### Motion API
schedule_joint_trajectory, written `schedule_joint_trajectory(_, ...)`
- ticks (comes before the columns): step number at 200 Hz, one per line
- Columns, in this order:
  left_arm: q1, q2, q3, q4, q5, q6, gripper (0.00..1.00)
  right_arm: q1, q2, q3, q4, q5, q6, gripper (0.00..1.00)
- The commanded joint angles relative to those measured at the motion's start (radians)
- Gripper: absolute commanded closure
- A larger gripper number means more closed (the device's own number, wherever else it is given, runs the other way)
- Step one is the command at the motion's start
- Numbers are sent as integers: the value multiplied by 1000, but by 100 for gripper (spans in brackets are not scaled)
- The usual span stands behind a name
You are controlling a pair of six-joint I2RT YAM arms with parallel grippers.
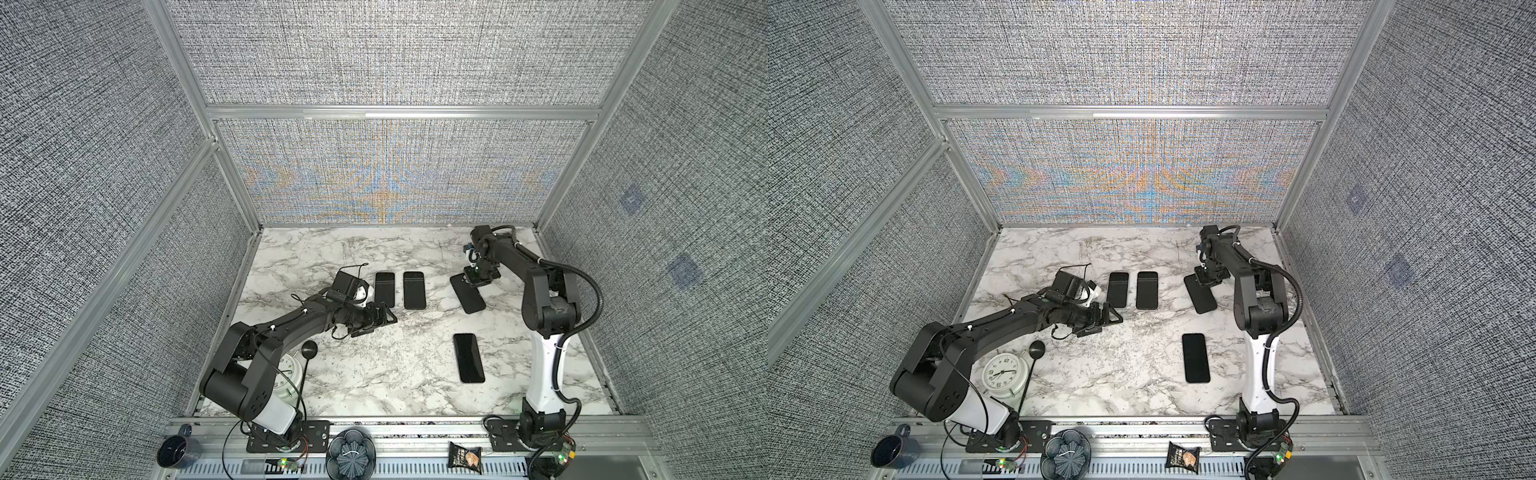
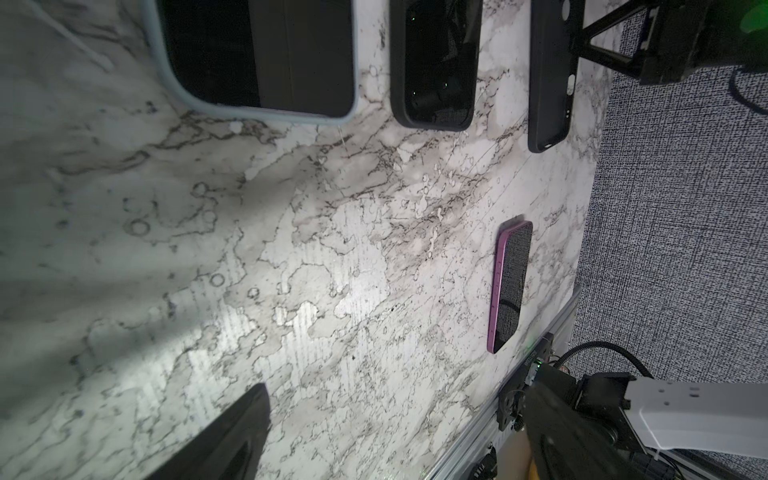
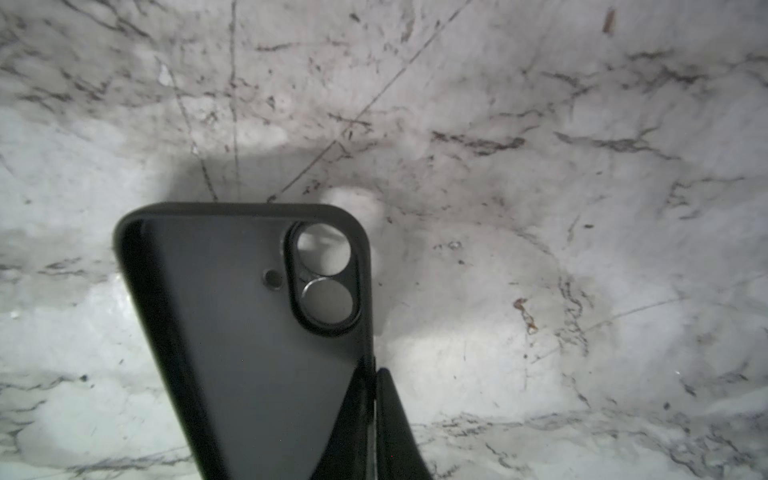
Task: Put the phone into the phone case
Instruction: 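Grasp the black phone case by its edge with the right gripper and lift, then carry the black case toward the robot and set it beside the pink-edged phone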
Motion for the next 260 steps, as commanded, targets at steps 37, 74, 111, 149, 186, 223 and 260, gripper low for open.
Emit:
schedule_joint_trajectory(37, 1, -21, 15, -18, -24, 16, 4, -1, -72, -32, -26, -73, 109, 95)
schedule_joint_trajectory(74, 1, -38, 16, -27, -28, 12, 4, 36, -198, -115, -87, -130, 238, 95)
schedule_joint_trajectory(111, 1, -77, -12, -20, -43, -4, 4, 194, -429, -343, -108, -140, 423, 95)
schedule_joint_trajectory(149, 1, -101, -52, -2, -55, -19, 4, 398, -576, -557, -55, -95, 643, 94)
schedule_joint_trajectory(186, 1, -117, -98, 29, -56, -38, 4, 559, -614, -702, 74, -69, 815, 90)
schedule_joint_trajectory(223, 1, -109, -104, 35, -53, -38, 4, 659, -544, -690, 91, -29, 854, 83)
schedule_joint_trajectory(260, 1, -103, -100, 43, -53, -39, 4, 689, -504, -677, 90, -32, 849, 75)
